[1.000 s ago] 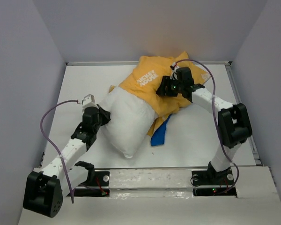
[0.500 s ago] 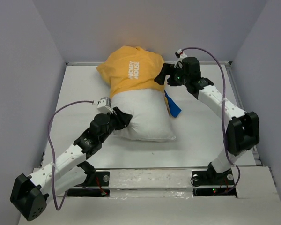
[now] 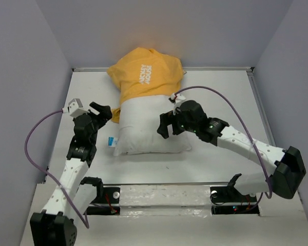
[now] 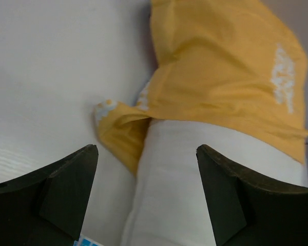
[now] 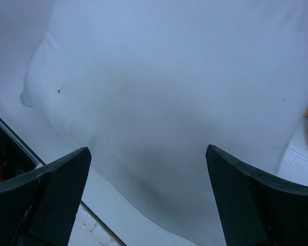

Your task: Put the pillow into the pillowcase

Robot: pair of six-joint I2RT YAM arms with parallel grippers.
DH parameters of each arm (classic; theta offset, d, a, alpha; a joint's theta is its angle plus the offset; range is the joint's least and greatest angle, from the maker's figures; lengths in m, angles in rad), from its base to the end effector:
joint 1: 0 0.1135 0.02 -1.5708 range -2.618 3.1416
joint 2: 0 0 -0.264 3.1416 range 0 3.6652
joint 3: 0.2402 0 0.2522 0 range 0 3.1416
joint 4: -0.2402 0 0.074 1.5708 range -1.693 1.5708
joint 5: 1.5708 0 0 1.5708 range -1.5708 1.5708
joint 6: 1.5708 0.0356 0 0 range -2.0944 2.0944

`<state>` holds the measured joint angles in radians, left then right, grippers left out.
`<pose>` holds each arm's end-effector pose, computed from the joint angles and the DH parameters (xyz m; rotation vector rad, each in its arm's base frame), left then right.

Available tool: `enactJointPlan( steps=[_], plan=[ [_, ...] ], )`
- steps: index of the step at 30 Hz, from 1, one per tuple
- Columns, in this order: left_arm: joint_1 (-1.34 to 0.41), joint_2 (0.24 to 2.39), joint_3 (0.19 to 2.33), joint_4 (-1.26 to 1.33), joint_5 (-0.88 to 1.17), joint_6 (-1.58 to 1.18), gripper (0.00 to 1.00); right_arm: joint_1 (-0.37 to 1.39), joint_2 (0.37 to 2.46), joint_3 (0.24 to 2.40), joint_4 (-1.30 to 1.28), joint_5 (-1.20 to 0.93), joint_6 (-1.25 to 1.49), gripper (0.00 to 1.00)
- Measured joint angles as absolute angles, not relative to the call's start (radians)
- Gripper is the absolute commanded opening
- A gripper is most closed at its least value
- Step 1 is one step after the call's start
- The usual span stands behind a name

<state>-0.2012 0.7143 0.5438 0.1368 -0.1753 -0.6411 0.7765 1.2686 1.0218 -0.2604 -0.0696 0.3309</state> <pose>0.1787 -0.0301 0.3003 -0.4884 1.5529 -0.5110 0.2047 0.2045 0.3107 -0.5213 2.1004 0.7335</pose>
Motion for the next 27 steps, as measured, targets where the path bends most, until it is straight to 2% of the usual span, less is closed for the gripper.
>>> enactJointPlan(
  steps=[2, 4, 6, 9, 13, 19, 27],
  plan=[
    [-0.091, 0.84, 0.517, 0.154, -0.124, -0.643, 0.89, 0.843, 1.359, 1.07, -0.303, -0.01, 0.303, 0.96],
    [-0.033, 0.985, 0.527, 0.189, -0.088, -0.635, 0.89, 0.874, 1.457, 1.134, -0.332, 0.09, 0.269, 0.71],
    [-0.013, 1.142, 0.548, 0.217, -0.047, -0.629, 0.88, 0.86, 1.535, 1.178, -0.339, 0.139, 0.251, 0.18],
    [-0.011, 1.272, 0.558, 0.258, 0.007, -0.624, 0.88, 0.72, 1.58, 1.168, -0.336, 0.104, 0.265, 0.18],
    [-0.027, 1.299, 0.558, 0.279, 0.017, -0.594, 0.88, 0.561, 1.501, 1.131, -0.337, 0.098, 0.261, 0.17],
    [-0.125, 1.338, 0.558, 0.38, 0.059, -0.543, 0.88, 0.558, 1.47, 1.111, -0.334, 0.052, 0.258, 0.1],
    [-0.187, 1.547, 0.591, 0.483, 0.16, -0.505, 0.87, 0.564, 1.476, 1.103, -0.32, -0.008, 0.266, 0.06]
  ],
)
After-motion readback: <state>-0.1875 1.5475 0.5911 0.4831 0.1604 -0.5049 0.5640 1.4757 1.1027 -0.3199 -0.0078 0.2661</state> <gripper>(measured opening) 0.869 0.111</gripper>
